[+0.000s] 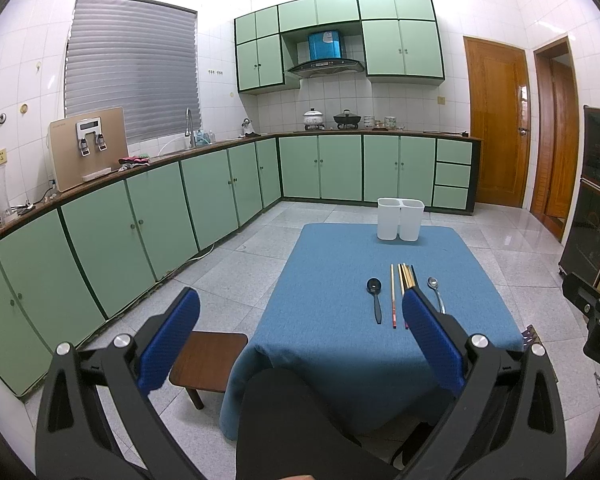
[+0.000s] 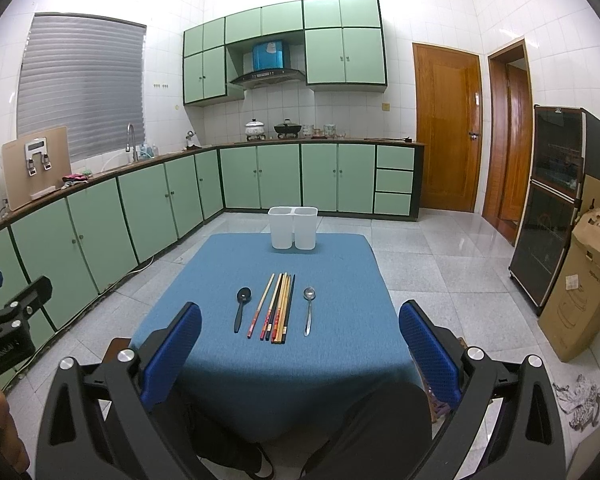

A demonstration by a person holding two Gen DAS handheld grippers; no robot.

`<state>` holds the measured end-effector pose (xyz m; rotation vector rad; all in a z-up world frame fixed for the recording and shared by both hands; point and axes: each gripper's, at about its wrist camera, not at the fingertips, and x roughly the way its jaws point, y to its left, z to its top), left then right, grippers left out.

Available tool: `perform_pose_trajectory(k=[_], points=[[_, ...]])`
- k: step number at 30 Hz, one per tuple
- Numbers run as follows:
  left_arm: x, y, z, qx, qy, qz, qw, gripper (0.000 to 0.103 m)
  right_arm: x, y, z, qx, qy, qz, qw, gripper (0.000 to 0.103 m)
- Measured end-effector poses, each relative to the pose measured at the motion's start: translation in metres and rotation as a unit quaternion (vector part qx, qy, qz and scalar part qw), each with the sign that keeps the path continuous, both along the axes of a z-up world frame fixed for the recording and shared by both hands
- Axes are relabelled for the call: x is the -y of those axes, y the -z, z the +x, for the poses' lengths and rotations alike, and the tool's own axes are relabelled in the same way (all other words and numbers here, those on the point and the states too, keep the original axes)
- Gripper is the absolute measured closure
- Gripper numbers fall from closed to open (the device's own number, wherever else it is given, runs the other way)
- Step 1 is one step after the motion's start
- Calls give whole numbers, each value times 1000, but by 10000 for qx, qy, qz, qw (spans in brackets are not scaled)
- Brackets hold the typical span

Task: Organize utensils

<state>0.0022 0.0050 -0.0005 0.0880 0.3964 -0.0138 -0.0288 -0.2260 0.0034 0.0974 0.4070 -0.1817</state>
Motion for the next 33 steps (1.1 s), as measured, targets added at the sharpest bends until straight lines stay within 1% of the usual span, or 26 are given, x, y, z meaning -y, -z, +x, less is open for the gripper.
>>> perform_pose_trajectory(k=[33], points=[[-1, 0, 0, 3, -3, -11, 10000, 5, -2, 1, -1, 14, -1, -17, 10000, 6]])
